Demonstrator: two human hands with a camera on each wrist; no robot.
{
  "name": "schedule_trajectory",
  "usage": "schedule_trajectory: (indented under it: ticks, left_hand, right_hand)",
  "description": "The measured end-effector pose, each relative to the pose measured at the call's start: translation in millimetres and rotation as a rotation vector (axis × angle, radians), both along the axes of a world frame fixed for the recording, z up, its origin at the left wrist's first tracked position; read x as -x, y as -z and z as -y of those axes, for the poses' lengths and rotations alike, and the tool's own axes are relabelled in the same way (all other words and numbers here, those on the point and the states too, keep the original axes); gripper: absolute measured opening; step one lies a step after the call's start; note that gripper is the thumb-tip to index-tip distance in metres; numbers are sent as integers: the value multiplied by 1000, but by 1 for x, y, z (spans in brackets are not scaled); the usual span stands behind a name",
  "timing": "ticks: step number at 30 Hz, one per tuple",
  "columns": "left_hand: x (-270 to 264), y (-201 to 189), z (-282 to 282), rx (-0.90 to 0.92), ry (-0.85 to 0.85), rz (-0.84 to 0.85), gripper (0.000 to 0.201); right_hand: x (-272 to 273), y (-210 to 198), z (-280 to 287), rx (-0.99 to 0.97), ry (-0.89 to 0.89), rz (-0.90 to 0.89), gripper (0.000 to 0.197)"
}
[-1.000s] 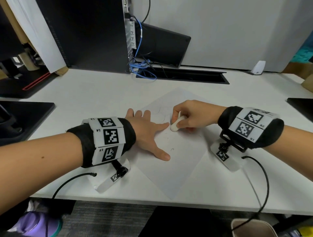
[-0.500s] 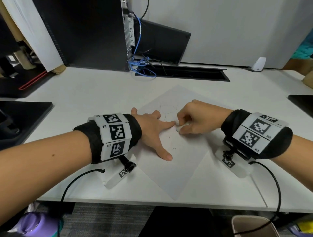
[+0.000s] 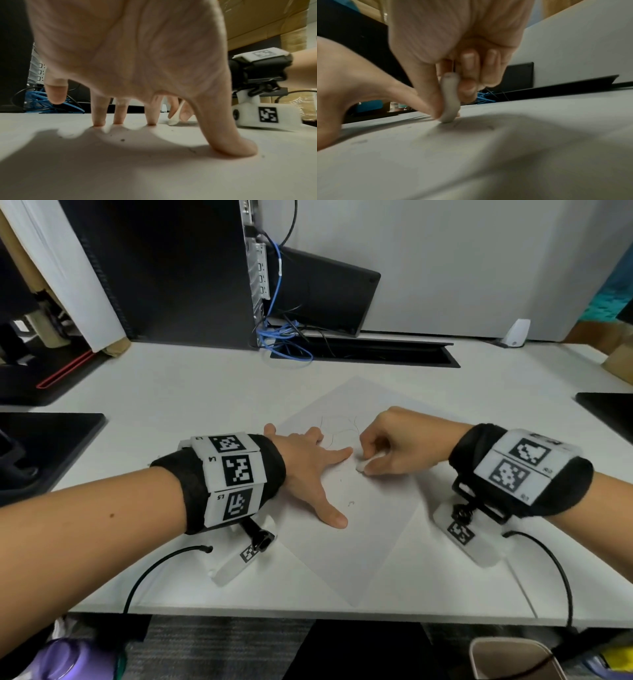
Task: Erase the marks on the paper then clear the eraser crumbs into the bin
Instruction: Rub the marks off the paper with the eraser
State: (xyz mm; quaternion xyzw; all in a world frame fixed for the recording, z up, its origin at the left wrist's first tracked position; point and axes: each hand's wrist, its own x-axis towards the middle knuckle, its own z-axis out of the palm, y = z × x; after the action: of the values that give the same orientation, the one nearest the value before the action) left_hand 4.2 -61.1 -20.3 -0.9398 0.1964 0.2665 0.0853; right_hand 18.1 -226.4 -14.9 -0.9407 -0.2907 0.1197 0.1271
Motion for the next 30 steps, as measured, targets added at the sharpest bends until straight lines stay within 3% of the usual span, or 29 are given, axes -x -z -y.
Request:
schedule_trajectory:
  ticks: [5, 9, 12, 19, 22, 27, 30]
  left_hand:
    - [-1, 1, 0, 0, 5, 1, 105]
    - [0, 1, 0, -14, 4, -2, 109]
    - [-1, 1, 0, 0, 5, -7, 108]
    - [-7, -3, -10, 140, -9, 42, 101]
    - [-17, -3, -15, 194, -44, 75, 97]
    - [-22, -2, -15, 74, -26, 52, 104]
    - [-27, -1, -13, 45, -19, 38, 104]
  right_hand:
    - [9, 5, -6, -2, -64, -60, 34]
    - [-1, 1, 0, 33, -11, 29, 37]
    - [3, 5, -5, 44, -54, -9, 37]
    - [-28, -14, -2, 65, 14, 83, 11]
    - [-36, -9, -12, 50, -8, 35, 11]
    - [-36, -2, -16, 45, -44, 4, 30]
    - [-25, 5, -18, 15, -101, -89, 29]
